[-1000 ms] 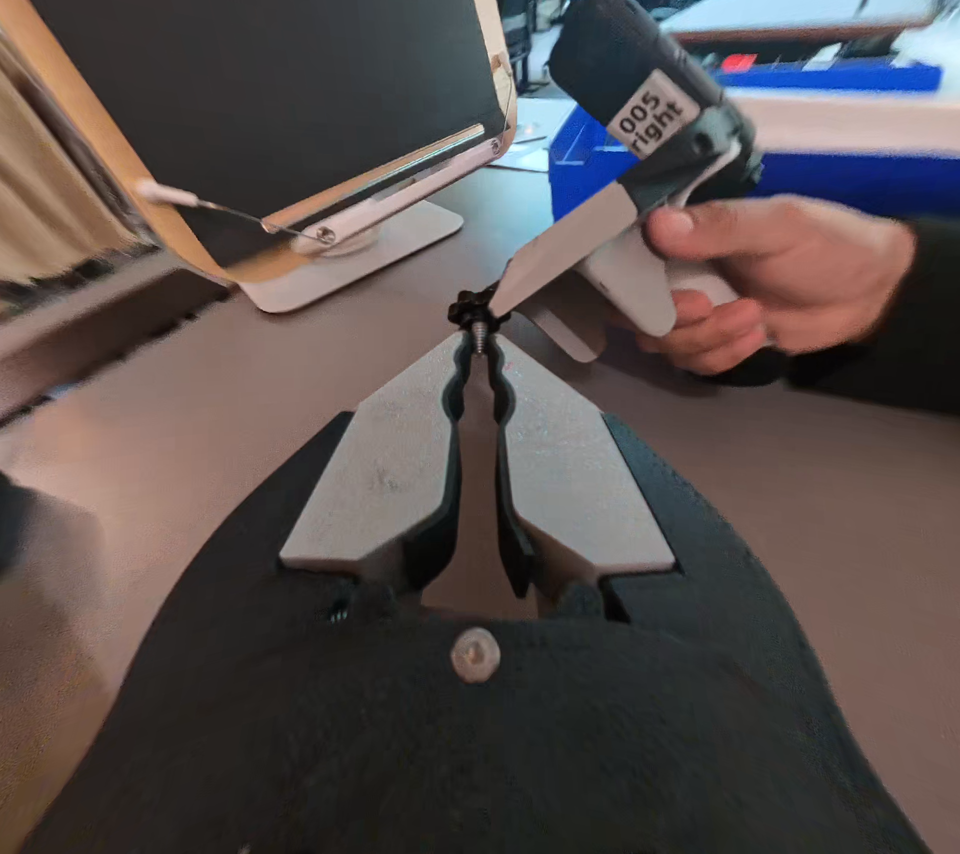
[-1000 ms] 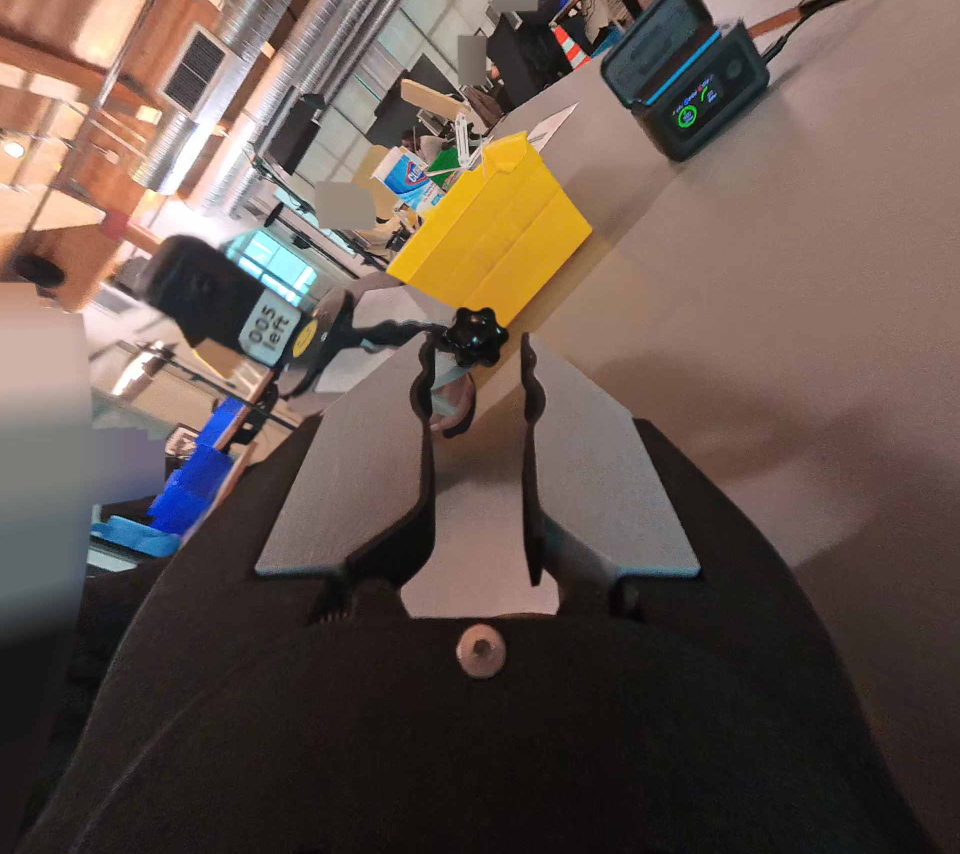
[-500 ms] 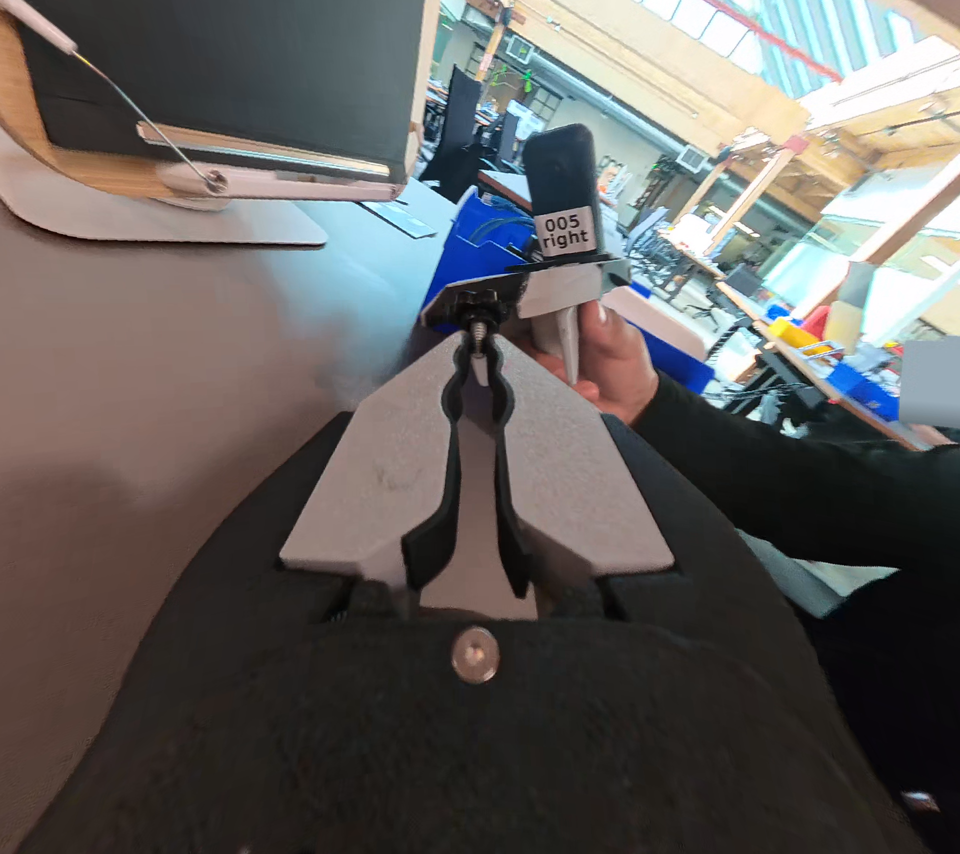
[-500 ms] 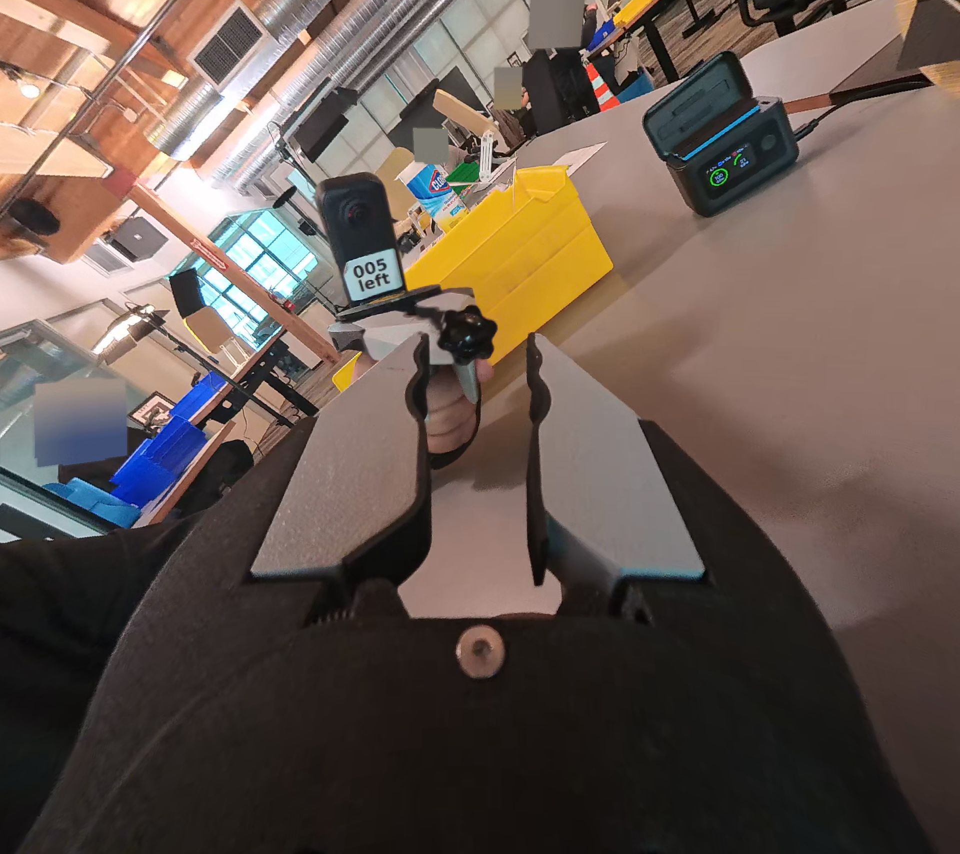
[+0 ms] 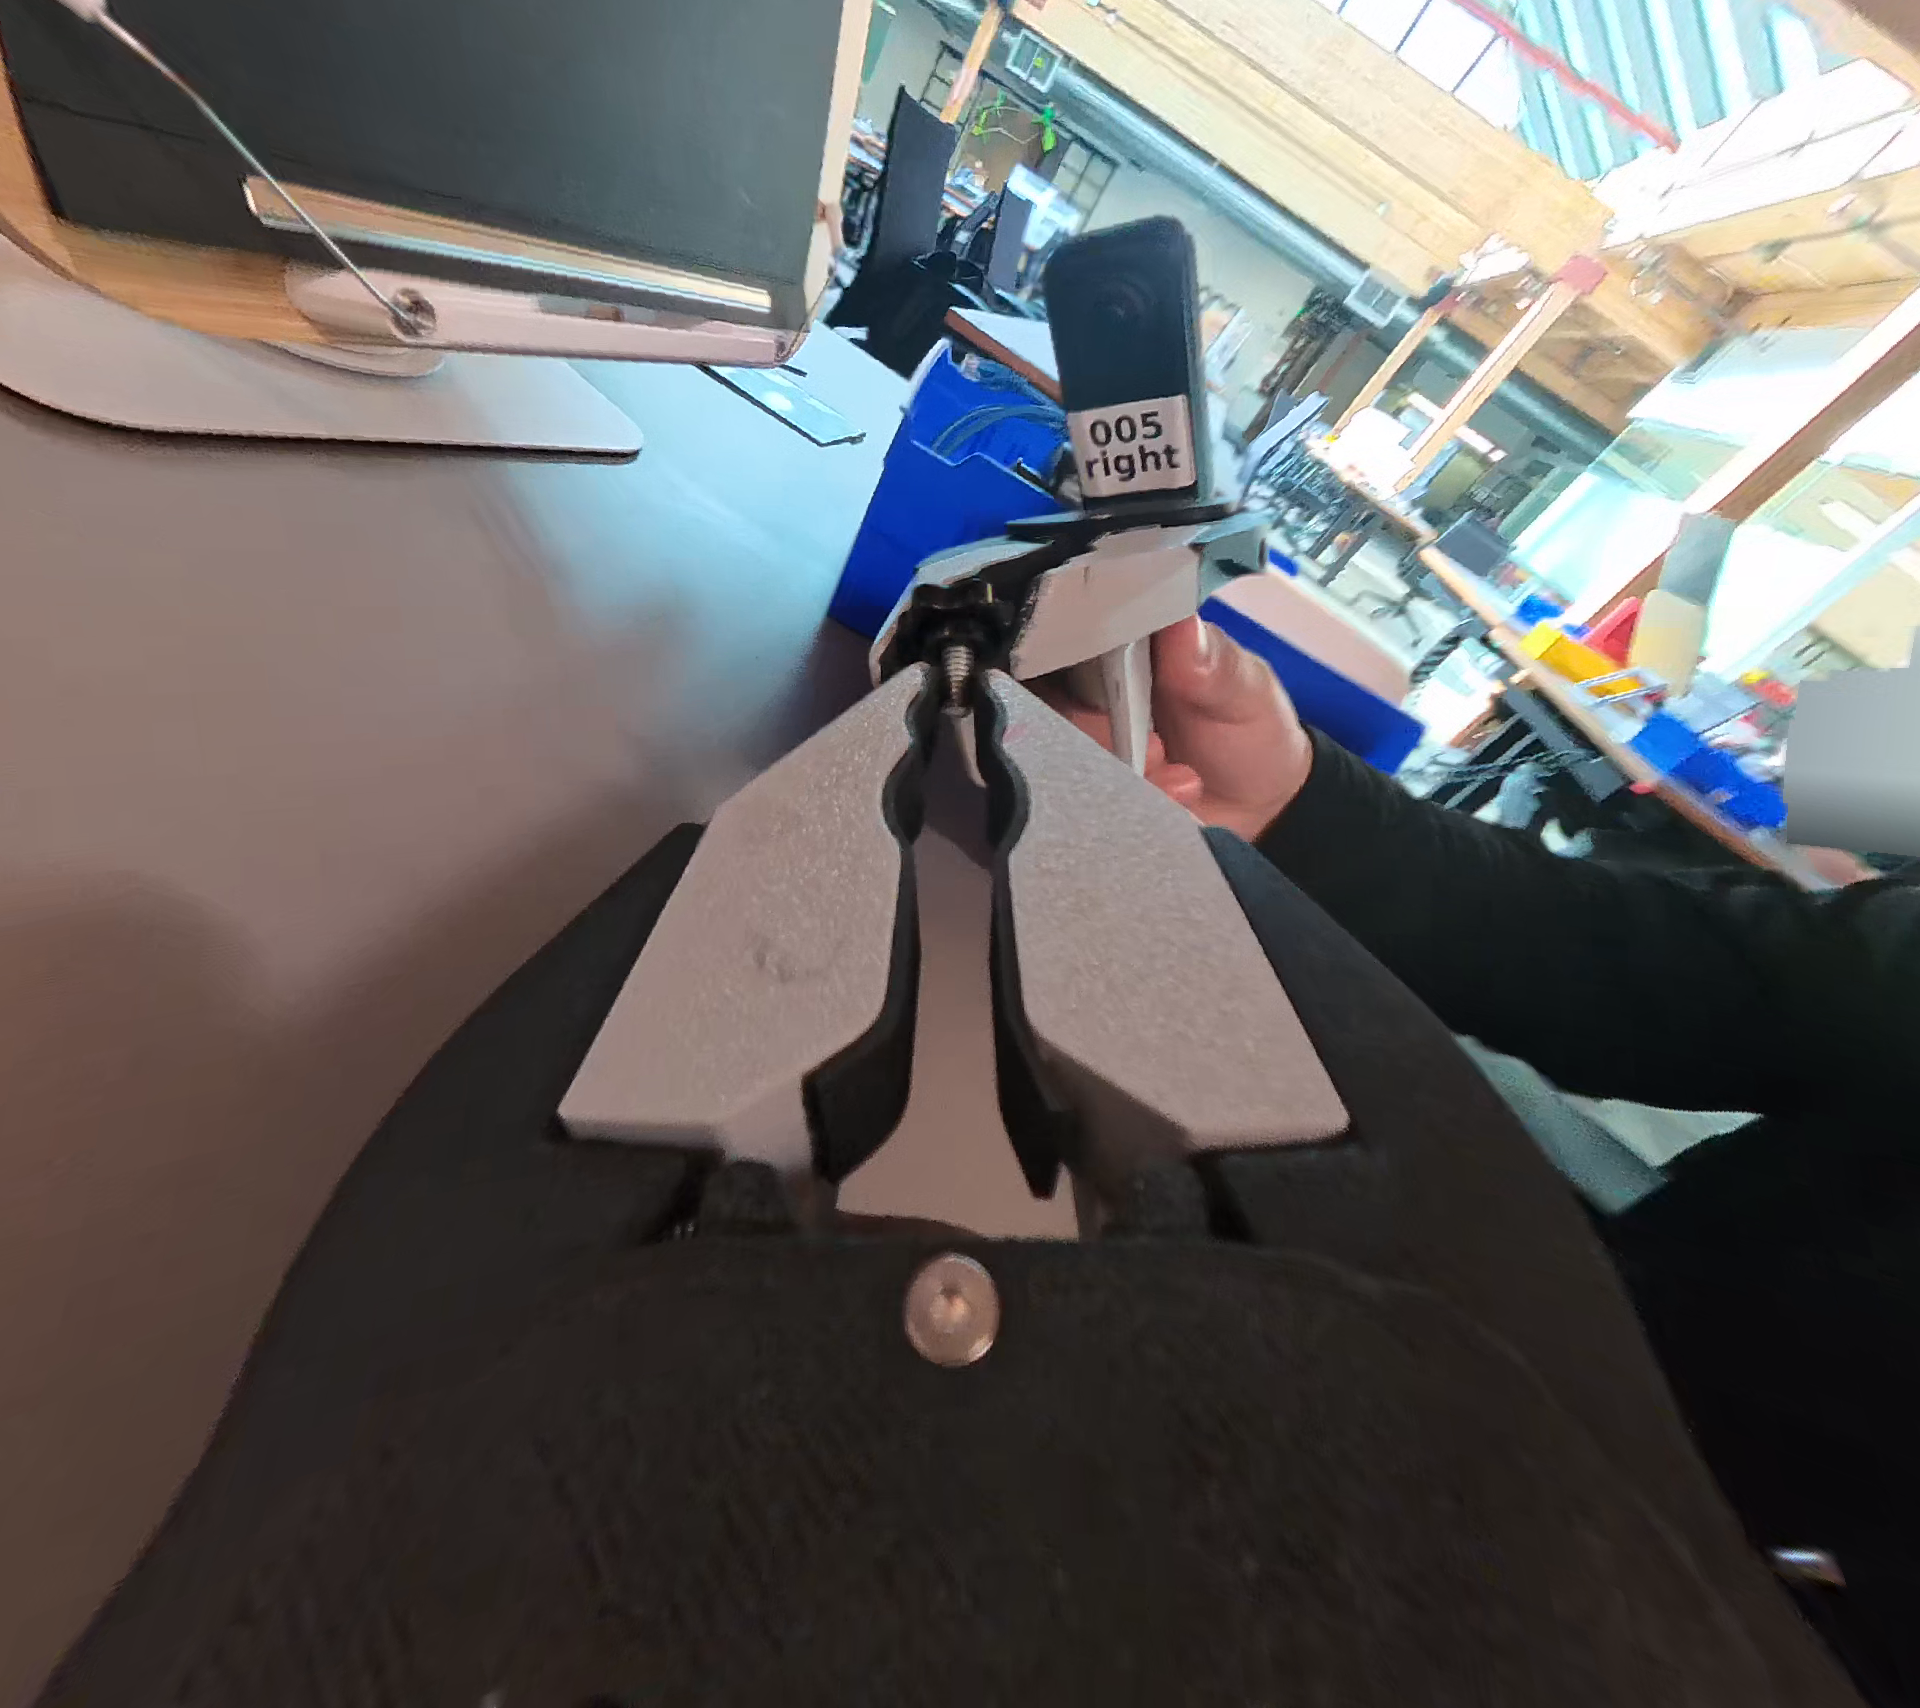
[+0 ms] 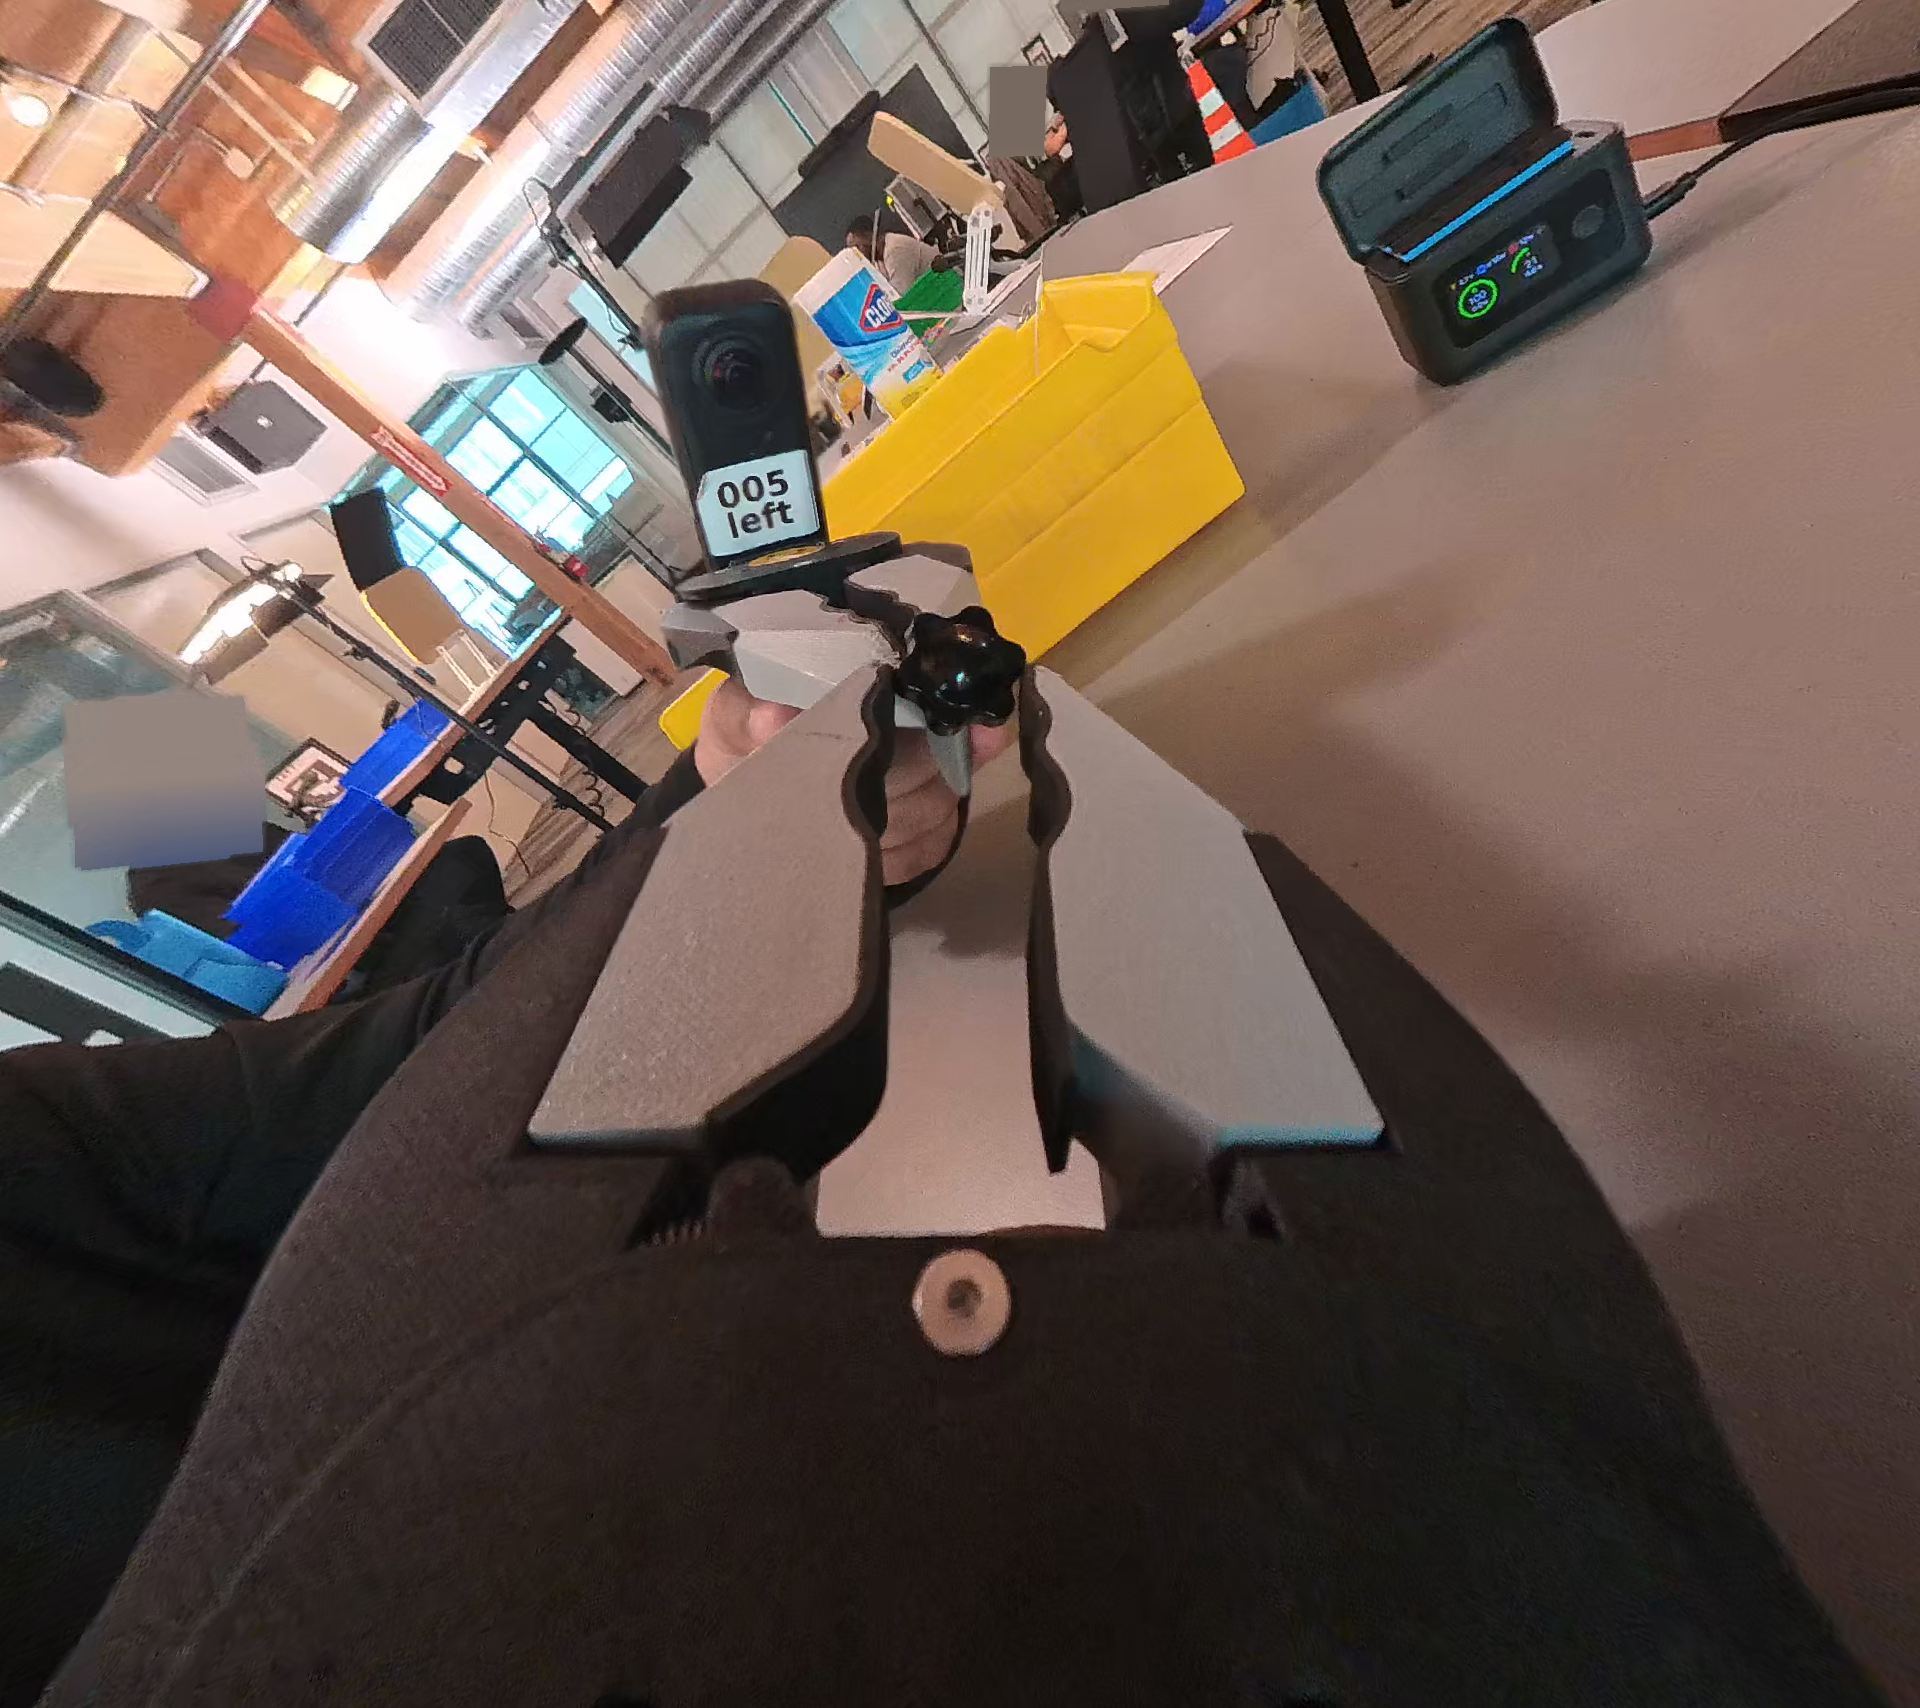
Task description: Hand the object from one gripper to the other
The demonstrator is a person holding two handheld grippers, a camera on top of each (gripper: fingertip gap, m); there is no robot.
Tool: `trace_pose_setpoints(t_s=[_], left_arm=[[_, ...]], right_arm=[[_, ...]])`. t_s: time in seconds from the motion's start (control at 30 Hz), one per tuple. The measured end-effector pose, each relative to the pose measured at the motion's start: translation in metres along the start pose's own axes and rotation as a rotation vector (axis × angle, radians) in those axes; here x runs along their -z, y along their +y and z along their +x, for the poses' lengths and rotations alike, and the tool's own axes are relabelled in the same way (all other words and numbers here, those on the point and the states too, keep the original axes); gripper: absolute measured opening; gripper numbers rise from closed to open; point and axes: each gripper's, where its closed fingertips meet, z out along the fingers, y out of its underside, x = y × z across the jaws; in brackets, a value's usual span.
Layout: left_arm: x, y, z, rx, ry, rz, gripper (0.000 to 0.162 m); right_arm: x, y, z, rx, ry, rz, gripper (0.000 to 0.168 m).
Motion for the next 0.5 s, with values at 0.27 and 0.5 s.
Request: trace_pose_setpoints(t_s=[0.27,0.5], left_arm=[[0.003,0.0,-0.018,-0.446,-0.3,-0.072,0.024],[-0.004,0.005,-0.017,-0.722,-0.403,-0.112,0.023]], right_arm=[[0.01,-0.009,0.017,-0.158,0.042,0.065,0.021],[0.008,-0.005,0.019,-0.228,0.03,0.059,0.02]])
